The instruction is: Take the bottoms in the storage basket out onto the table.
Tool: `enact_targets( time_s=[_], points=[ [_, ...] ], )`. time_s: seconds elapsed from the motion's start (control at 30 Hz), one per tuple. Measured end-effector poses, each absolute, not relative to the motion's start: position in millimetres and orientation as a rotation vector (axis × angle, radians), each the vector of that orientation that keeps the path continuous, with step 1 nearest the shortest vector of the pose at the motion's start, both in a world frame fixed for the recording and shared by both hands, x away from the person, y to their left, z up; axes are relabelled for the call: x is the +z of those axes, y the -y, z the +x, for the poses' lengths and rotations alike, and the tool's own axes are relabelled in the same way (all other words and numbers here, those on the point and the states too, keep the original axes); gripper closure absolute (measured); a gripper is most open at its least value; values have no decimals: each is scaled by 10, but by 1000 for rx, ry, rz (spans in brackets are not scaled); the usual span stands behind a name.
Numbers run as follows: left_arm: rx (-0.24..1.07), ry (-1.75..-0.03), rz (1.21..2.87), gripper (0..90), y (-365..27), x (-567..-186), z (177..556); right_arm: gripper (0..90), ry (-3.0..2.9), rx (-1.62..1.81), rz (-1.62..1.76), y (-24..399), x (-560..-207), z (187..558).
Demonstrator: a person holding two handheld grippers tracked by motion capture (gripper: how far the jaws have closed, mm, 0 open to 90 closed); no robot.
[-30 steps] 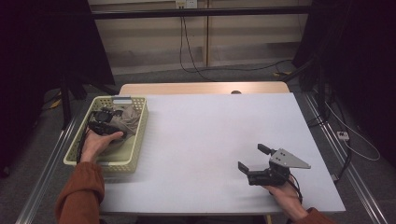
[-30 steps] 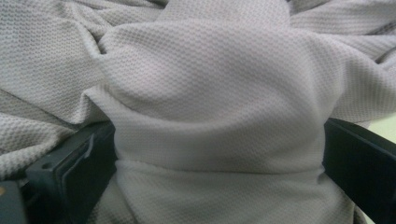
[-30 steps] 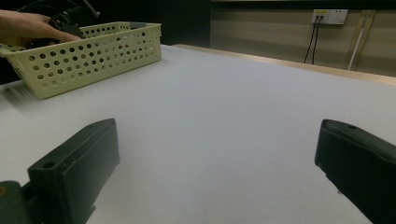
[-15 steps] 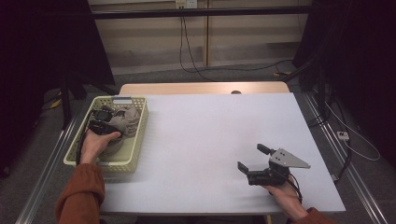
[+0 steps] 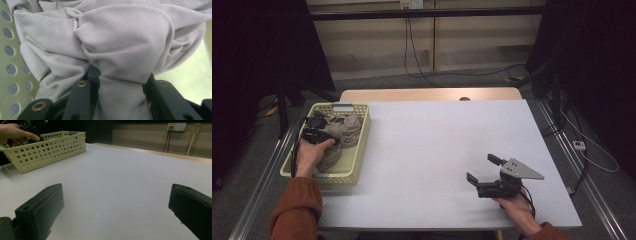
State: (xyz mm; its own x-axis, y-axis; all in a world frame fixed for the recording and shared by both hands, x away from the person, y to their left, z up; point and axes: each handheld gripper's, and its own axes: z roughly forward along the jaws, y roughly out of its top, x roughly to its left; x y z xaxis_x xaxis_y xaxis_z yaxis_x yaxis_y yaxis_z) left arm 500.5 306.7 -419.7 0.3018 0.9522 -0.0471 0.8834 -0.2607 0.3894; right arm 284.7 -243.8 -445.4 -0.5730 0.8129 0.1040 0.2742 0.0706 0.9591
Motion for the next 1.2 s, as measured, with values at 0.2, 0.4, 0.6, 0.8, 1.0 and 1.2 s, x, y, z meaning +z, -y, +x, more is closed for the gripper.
enact_targets(
  time_s=[0.2, 0.4, 0.6, 0.8, 1.0, 1.2],
  points=[
    [333, -1653, 2168, 658, -3113, -4115, 4984, 0, -1888, 1520, 1077, 2439, -4453, 2845],
    [373, -1621, 2096, 657, -3155, -4026, 4929, 0, -1888, 1520, 1081, 2438, -4455, 2848],
    [401, -1586, 2047, 657, -3177, -3963, 4879, 0, -1892, 1520, 1080, 2434, -4456, 2847],
    [430, -1549, 1996, 658, -3165, -3898, 4825, 0, -1890, 1521, 1080, 2435, -4456, 2847],
    [470, -1511, 1956, 657, -3123, -3846, 4766, 0, -1889, 1522, 1082, 2435, -4455, 2846],
    [497, -1472, 1925, 657, -3110, -3799, 4698, 0, -1888, 1521, 1085, 2436, -4456, 2848]
  ],
)
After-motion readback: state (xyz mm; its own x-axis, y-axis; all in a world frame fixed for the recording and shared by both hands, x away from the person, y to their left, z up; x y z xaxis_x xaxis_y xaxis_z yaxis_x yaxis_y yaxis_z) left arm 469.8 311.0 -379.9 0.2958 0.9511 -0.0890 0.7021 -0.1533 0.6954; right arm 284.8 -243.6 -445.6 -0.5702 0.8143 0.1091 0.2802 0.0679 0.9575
